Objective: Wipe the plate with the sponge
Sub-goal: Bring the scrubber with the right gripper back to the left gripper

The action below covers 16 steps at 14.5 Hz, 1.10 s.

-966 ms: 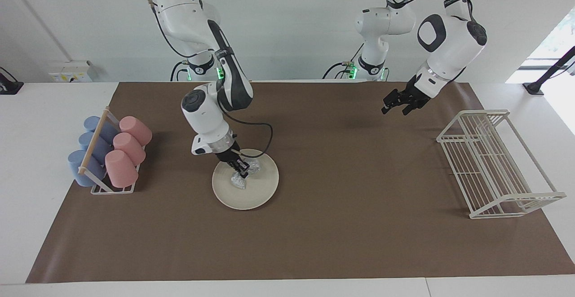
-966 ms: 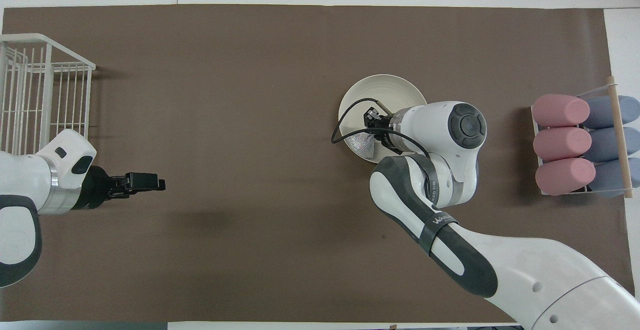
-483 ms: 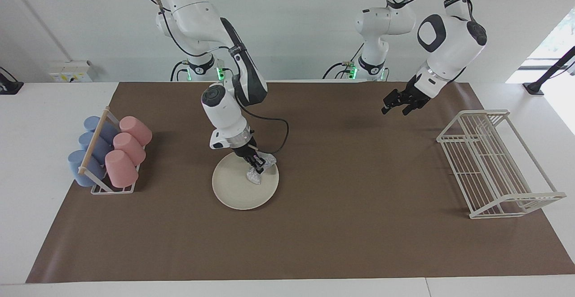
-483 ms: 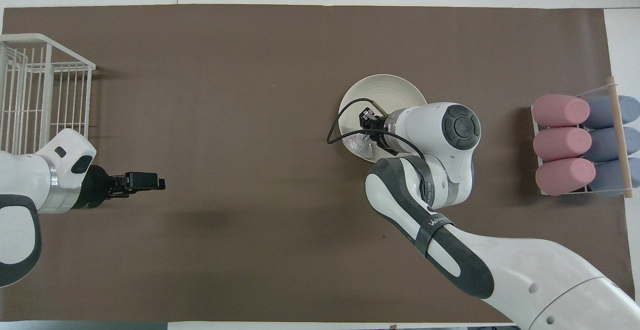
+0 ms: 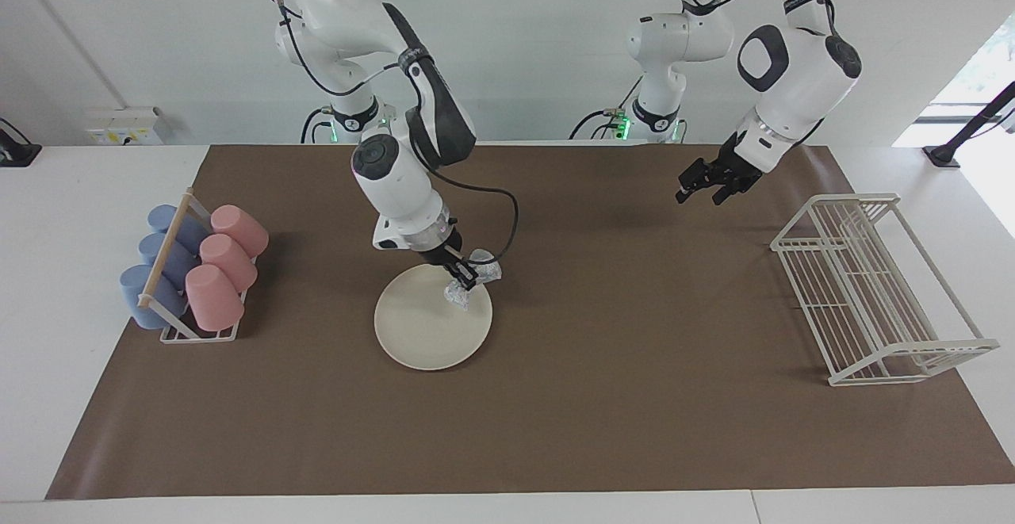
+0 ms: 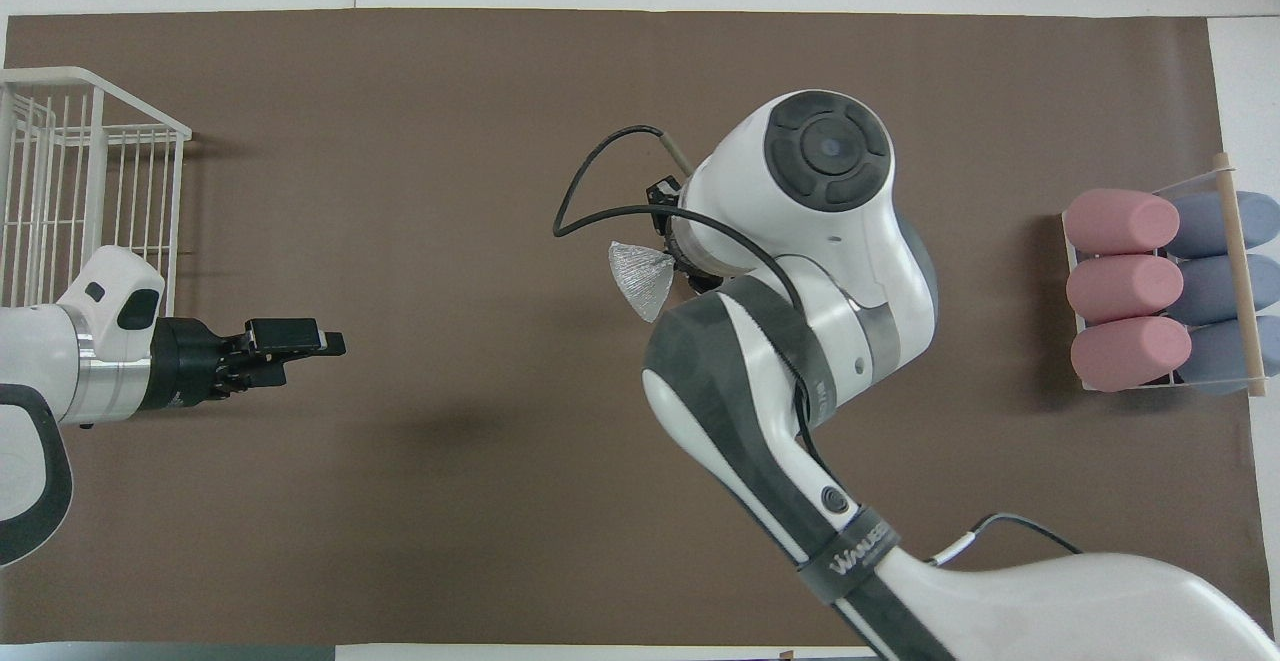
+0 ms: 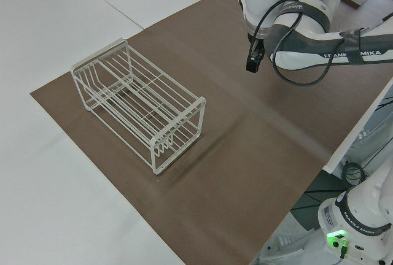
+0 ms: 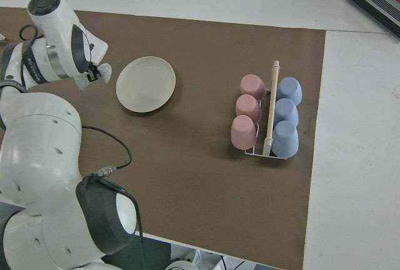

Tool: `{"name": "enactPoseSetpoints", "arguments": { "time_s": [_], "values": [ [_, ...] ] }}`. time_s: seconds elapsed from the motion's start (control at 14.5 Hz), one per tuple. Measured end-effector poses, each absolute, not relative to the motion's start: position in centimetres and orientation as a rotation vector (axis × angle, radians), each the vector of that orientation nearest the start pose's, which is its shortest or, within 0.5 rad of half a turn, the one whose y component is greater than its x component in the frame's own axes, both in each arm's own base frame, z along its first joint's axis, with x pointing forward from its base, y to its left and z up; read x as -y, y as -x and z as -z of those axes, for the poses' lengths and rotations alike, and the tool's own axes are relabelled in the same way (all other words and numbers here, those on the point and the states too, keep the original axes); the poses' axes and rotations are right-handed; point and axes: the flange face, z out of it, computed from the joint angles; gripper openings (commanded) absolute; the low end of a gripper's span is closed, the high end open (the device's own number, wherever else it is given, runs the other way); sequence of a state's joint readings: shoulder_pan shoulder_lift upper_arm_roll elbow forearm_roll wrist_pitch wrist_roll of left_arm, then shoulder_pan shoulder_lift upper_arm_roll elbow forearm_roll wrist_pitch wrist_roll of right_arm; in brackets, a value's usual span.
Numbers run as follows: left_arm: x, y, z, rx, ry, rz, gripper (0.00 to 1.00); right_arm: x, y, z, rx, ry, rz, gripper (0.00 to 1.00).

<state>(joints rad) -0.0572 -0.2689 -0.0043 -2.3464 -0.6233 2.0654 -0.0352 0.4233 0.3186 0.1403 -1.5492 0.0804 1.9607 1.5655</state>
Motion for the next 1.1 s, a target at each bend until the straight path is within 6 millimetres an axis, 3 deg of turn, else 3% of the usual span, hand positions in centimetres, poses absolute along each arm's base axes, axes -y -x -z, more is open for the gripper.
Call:
{"name": "enactPoseSetpoints", "arguments": {
  "time_s": [0.07, 0.21, 0.34, 0.62, 1.1],
  "values": [
    [6.4, -46.1, -44.9, -0.399, -2.496, 0.057, 1.00, -37.1, -55.1, -50.8, -1.533, 2.612, -0.099, 0.00],
    [7.7, -46.3, -46.3, -0.430, -2.349, 0.099, 1.00, -38.2, -53.2, -56.0, -1.633, 2.601, -0.129, 0.00],
    [8.7, -46.3, -48.0, -0.395, -2.238, 0.144, 1.00, -39.2, -51.8, -58.7, -1.718, 2.556, -0.139, 0.00],
    [9.8, -45.7, -49.7, -0.302, -2.054, 0.225, 1.00, -44.4, -47.6, -58.5, -1.841, 2.495, -0.153, 0.00],
    [11.4, -44.2, -50.2, -0.075, -1.940, 0.218, 0.98, -45.0, -47.5, -58.6, -1.838, 2.471, -0.144, 0.00]
  ]
}}
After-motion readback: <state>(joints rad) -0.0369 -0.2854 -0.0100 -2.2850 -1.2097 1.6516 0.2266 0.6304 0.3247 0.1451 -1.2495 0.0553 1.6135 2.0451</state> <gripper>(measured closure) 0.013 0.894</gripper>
